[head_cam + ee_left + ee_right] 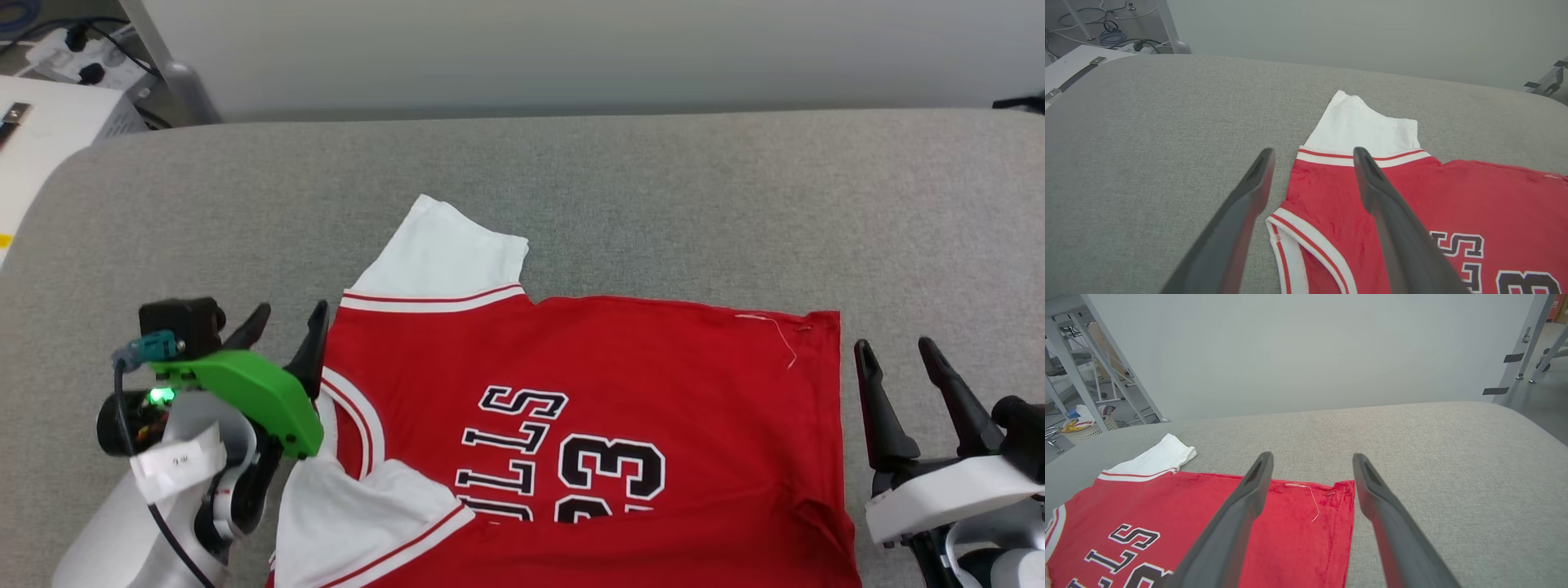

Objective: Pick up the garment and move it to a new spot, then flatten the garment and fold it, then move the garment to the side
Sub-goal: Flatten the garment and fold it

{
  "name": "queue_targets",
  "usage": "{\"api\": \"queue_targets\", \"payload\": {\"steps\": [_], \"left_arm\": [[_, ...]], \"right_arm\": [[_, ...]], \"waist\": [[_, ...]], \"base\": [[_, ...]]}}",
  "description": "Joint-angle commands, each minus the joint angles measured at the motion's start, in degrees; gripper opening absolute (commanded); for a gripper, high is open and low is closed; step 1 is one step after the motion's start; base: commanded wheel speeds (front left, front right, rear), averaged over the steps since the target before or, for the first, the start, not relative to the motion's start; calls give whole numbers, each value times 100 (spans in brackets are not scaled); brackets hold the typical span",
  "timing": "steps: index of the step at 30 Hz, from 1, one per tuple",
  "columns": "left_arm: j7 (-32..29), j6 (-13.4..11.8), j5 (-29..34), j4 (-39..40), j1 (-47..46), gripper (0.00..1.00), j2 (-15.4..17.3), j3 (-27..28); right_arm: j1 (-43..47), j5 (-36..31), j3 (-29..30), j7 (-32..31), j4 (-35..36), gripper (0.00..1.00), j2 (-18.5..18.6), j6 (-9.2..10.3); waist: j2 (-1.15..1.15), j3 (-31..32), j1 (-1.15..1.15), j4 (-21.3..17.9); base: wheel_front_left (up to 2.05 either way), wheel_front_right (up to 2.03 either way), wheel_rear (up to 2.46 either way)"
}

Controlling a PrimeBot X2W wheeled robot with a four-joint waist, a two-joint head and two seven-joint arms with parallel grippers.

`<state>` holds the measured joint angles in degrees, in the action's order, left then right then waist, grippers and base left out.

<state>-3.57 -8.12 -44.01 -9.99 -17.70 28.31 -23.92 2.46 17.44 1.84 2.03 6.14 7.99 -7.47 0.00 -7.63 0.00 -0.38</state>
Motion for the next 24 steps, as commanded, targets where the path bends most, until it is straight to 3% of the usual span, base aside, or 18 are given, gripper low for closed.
{"api": "queue_targets", "payload": {"steps": [1, 7, 16, 24], "left_arm": [[35, 50, 115, -85, -283, 100, -32, 16], [-264, 395, 125, -585, -1297, 100, -106, -97], [-1527, 1210, -128, -1769, -2866, 100, -69, -408], [-2908, 1439, -296, -2580, -3705, 100, 103, -757]], "right_arm": [[-154, -98, -13, 83, 103, 100, -39, -2], [-416, -352, -143, 176, 343, 100, -76, -2], [-639, -349, -213, 223, 330, 100, -147, -2], [-776, -174, -310, 341, 154, 100, -230, -2]], "waist": [[0, -363, 0, -233], [0, -888, 0, -492], [0, -1389, 0, -851], [0, -1648, 0, -1117]], "base": [[0, 0, 0], [0, 0, 0], [0, 0, 0], [0, 0, 0]]}}
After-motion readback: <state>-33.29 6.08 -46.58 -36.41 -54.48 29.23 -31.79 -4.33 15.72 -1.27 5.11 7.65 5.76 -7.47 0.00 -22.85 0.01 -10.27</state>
